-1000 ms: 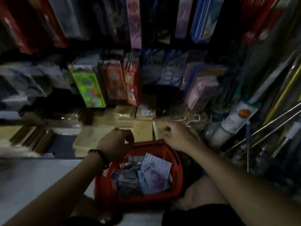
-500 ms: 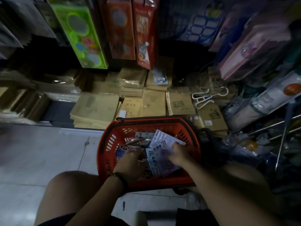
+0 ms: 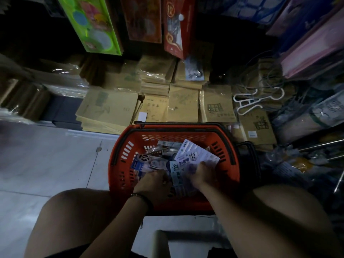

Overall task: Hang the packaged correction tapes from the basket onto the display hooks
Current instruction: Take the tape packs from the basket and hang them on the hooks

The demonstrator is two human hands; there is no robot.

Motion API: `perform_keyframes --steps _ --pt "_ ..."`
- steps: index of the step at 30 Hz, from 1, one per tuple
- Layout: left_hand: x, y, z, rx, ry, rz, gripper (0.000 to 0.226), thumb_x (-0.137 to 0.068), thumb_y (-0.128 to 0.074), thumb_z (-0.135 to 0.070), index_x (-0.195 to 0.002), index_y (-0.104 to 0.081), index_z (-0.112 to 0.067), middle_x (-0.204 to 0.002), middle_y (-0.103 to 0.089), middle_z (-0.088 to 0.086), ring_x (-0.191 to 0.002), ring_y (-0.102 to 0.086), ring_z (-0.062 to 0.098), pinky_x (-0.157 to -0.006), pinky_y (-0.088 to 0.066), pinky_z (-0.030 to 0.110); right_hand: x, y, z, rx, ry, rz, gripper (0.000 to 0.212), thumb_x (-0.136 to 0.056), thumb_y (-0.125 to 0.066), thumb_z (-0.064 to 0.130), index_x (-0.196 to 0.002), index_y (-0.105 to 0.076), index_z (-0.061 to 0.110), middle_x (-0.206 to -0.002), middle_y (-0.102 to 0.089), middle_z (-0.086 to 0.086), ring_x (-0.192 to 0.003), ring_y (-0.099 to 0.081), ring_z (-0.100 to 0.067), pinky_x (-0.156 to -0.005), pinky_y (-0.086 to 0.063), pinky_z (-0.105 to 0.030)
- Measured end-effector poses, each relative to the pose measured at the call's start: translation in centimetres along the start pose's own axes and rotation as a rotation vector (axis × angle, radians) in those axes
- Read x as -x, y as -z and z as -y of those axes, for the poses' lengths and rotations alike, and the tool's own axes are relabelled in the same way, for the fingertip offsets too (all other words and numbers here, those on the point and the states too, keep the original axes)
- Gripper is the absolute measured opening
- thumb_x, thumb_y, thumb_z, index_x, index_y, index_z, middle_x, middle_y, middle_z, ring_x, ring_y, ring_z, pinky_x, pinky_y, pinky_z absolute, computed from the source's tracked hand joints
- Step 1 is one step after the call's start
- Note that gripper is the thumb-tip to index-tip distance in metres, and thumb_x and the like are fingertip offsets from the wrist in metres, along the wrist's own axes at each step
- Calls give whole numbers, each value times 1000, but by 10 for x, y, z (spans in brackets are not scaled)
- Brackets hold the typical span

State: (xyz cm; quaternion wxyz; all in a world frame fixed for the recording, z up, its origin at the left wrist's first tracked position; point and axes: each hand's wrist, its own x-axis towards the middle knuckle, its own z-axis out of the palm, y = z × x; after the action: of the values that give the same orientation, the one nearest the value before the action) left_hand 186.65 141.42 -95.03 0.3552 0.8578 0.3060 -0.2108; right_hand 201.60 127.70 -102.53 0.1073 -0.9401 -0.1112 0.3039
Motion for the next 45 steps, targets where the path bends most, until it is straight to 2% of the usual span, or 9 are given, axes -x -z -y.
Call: perform_keyframes --steps 4,11,15,20,26,32,36,38,45 --pt "1 -3 0 -2 6 6 25 -98 -63 -32 -118 -71 -19 -122 -75 7 -112 -71 27 -94 -61 42 10 -7 -15 52 84 -7 56 -89 -44 58 -125 -54 16 -133 -61 -20 -129 -55 -42 -103 -50 -50" --pt "5 -3 -2 224 118 15 42 -95 -72 -34 -131 -54 -20 -122 -69 5 -107 -70 25 -92 -63 42 37 21 7 -306 189 2 32 -78 -80 46 -96 -64 25 -86 -67 12 -83 -65 -12 -56 -36 -12" --pt "6 -2 -3 459 90 52 71 -62 -70 -70 -123 -59 -36 -119 -73 1 -106 -74 25 -93 -63 47 49 28 27 -506 298 144 29 -78 -89 34 -94 -67 26 -87 -68 16 -82 -64 -1 -60 -40 -5" --pt "8 -9 4 485 56 -132 42 -92 -64 -64 -124 -58 -37 -109 -76 -3 -93 -76 12 -74 -67 35 42 35 32 -584 414 151 12 -94 -76 31 -102 -76 23 -98 -75 11 -92 -68 2 -82 -51 -24" --pt "9 -9 14 365 128 -148 45 -93 -59 -68 -119 -57 -32 -101 -74 -5 -84 -74 12 -65 -63 26 -29 46 -7 -23 216 49 62 -103 -59 17 -158 -32 8 -163 -31 -18 -152 -28 -34 -122 -29 -48" --pt "0 -5 19 150 179 -162 53 -96 -30 -76 -98 -54 -28 -85 -70 -3 -65 -62 5 -54 -48 20 -51 24 -32 109 96 49 98 -93 -72 33 -166 -10 15 -171 -21 -13 -156 -22 -38 -127 -21 -50" --pt "-6 -6 30 199 239 -165 40 -102 -54 -58 -109 -62 -20 -100 -73 5 -84 -70 23 -71 -55 30 -24 9 -32 38 123 67 46 -79 -77 26 -122 -63 20 -128 -67 -10 -119 -63 -32 -99 -53 -38" --pt "-5 -6 29 211 239 -168 36 -101 -61 -49 -115 -63 -16 -107 -74 8 -92 -70 26 -73 -53 29 -10 3 -28 -9 186 83 19 -77 -71 26 -86 -55 19 -98 -68 -10 -97 -66 -32 -79 -55 -36" --pt "4 -15 24 288 277 -183 32 -99 -67 -39 -118 -61 -14 -113 -70 7 -97 -67 26 -79 -56 33 18 0 -17 -56 409 -58 41 -75 -63 67 -75 -52 28 -88 -57 4 -87 -55 -19 -71 -47 -37"
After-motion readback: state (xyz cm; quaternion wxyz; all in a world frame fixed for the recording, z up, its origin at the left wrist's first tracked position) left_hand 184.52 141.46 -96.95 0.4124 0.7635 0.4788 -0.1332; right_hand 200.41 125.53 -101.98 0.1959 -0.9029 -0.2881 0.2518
